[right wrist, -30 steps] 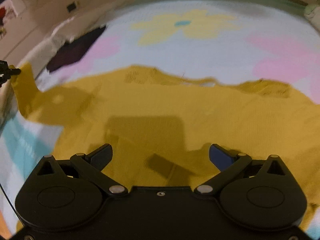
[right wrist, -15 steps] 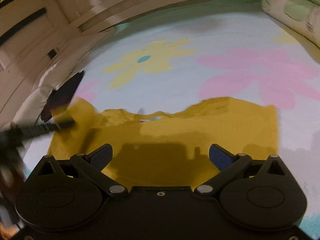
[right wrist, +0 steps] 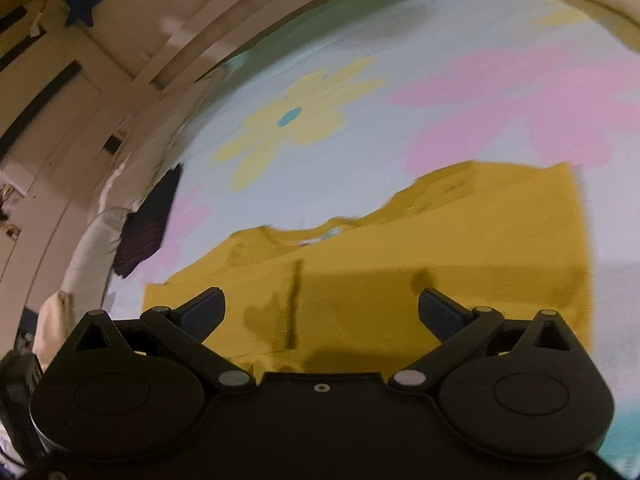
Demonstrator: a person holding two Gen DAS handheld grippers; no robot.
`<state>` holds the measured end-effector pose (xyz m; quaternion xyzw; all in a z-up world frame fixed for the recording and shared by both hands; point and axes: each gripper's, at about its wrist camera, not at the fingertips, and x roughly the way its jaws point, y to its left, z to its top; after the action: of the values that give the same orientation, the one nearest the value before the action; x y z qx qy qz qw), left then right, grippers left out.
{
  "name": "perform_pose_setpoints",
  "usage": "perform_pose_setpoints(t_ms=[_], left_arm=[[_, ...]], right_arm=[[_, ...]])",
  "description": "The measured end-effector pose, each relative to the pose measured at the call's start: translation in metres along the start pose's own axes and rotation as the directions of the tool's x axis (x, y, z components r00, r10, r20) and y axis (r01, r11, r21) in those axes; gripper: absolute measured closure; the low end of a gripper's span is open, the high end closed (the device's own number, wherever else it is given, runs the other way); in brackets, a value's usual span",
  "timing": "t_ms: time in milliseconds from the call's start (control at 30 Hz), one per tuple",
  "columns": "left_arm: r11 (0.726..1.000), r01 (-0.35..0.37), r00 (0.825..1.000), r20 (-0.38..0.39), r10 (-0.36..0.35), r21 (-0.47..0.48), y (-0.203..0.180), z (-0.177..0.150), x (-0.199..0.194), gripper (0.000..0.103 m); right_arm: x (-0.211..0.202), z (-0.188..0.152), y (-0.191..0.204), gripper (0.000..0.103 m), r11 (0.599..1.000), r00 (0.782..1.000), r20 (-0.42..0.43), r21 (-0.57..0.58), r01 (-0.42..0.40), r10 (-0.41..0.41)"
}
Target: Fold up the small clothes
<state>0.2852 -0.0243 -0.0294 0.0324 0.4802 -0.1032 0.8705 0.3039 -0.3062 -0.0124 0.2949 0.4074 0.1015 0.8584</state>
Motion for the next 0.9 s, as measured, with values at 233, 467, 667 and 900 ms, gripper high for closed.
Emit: perform_pose_setpoints(t_ms=[233,467,667,900], left_arm=[[0.998,0.041,0.999,0.033,-0.039,-0.053,0.029,-0.016,0.008,0.071],[0.99,0.139,0.987,0.081,-0.137,-0.007,0.028,-0.023,0.01,0.049],[0.99,0.088,0.989,0.108,-0.1,0.11,0.01,-0.03,0.011,0.041],[0.993,0.015,0.992,0.119,-0.029,0.118,-0.007,-0.035,0.015,0.036]], right_arm=[[0.034,-0.004,0.034,0.0,0.993,0.992,-0.031,-0.014,-0.12,0.119],[0.069,-0.011,0.046,0.0,0.996,0.993,-0.077,-0.014,-0.092,0.091],[0.089,-0.019,0.051,0.0,0.997,0.991,-0.111,-0.012,-0.071,0.069],[0.093,-0.018,0.051,0.0,0.998,0.992,-0.109,-0.008,-0.059,0.058]])
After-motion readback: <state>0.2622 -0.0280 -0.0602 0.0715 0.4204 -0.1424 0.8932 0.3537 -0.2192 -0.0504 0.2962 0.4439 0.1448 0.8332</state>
